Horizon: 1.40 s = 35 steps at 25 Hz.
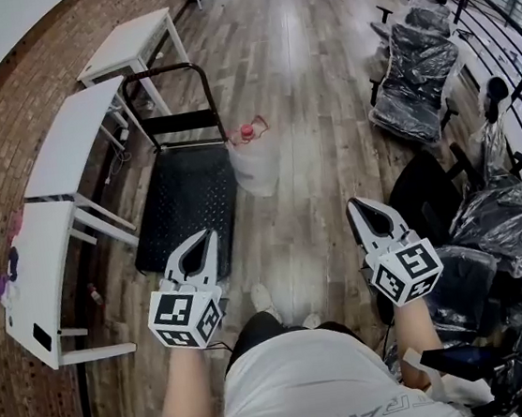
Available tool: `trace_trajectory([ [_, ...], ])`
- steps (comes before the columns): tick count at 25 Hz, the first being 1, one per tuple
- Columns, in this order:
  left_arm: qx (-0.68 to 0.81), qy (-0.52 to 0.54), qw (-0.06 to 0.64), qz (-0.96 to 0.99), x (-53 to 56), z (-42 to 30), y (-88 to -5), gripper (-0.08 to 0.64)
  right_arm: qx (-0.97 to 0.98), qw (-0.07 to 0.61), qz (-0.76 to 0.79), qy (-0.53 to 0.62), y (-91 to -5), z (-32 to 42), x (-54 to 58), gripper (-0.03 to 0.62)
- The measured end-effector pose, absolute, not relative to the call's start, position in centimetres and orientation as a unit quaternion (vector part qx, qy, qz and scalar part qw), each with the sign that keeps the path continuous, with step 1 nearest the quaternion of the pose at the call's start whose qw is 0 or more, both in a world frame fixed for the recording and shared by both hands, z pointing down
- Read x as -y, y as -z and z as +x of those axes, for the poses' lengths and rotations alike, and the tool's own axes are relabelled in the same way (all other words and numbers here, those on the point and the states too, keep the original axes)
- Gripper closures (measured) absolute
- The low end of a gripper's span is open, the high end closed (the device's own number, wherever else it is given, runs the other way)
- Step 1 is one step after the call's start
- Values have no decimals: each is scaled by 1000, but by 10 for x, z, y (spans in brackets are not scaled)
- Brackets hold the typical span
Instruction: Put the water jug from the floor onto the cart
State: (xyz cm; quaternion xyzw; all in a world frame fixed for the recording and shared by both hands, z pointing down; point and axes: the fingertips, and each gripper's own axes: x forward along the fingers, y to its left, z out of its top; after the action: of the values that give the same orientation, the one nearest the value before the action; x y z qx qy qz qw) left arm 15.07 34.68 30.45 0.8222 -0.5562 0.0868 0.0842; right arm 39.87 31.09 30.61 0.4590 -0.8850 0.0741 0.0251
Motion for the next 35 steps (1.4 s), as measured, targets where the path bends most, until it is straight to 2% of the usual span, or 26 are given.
trace_trajectory([
  [8,530,-84,98,838,-303,173,-319,560,871,41,481,-88,-319,421,-287,588],
  [15,523,-77,112,842,-252,164,-328,560,864,56,493,-92,-323,417,-244,588],
  [20,531,-64,121,837,-214,129,-334,560,867,90,486,-68,-326,381,-201,588],
  [29,553,-85,118,820,-146,45,-355,560,874,107,468,-75,-336,304,-127,588],
  [35,549,-87,132,821,-117,16,-367,560,878,118,459,-73,-340,264,-96,588],
])
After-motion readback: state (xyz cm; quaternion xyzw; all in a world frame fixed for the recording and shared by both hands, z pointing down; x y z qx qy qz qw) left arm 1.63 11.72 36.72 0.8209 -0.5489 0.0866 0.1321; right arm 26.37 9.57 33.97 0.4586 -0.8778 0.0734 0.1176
